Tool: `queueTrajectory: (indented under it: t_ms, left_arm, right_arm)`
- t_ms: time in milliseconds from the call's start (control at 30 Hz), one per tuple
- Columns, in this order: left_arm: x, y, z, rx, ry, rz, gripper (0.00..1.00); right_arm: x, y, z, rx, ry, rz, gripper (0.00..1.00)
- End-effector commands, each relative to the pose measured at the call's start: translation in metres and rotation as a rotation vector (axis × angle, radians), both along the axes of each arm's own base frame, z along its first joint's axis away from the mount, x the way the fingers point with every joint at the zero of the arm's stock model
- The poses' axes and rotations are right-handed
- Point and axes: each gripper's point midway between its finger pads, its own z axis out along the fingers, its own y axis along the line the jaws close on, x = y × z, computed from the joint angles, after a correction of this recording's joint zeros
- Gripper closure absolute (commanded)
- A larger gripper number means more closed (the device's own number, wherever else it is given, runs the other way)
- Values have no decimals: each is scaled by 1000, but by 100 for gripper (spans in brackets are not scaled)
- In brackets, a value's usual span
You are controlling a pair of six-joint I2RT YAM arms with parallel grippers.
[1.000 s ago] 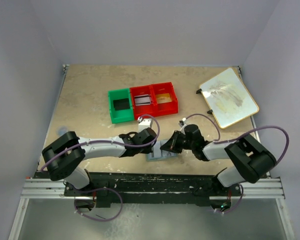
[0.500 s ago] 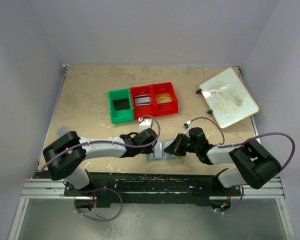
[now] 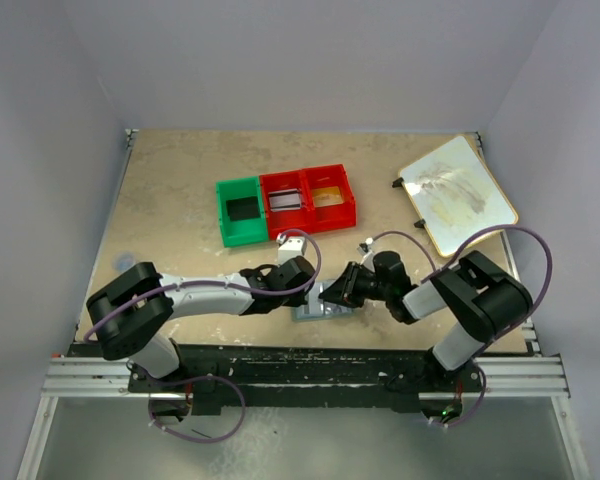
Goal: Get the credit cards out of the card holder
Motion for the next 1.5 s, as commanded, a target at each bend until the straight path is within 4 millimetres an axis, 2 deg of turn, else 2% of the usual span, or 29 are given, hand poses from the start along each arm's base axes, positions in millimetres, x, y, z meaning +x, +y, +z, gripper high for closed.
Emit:
queueTrajectory:
  t_ms: [0, 67, 167, 367, 700, 1067, 1133, 1233, 1333, 1400, 1467]
  left_arm:
    - [-20, -1, -18, 17, 82, -54, 100]
    - [-21, -3, -18, 11, 81, -57, 100]
    - [-21, 2, -21, 34, 80, -48, 100]
    - [-17, 17, -22, 85, 55, -3, 100]
    - [-15, 17, -23, 94, 49, -3, 100]
    - [-7, 9, 3, 34, -9, -2, 100]
    - [-5, 4, 9, 13, -17, -3, 100]
    - [-1, -19, 36, -101, -47, -40, 99]
    - [1, -52, 68, -230, -73, -116, 84]
    - [1, -67, 74, -246, -68, -166, 80]
    - [2, -77, 70, -235, -55, -193, 80]
  right_arm:
    - [0, 8, 3, 37, -29, 5, 83]
    - [3, 8, 7, 43, -44, -6, 95]
    - [4, 6, 13, 40, -48, -20, 100]
    - [8, -10, 21, -29, -58, -91, 100]
    - [-9, -22, 12, -40, -16, -56, 100]
    - [-10, -51, -6, -133, 8, -55, 100]
    - [-13, -49, -4, -110, 10, -42, 100]
    - [-11, -46, -3, -99, 7, -33, 100]
    - [-9, -44, -3, -91, 6, -28, 100]
    - [-8, -44, -4, -88, 7, -32, 100]
    - [-8, -43, -5, -82, 10, -38, 100]
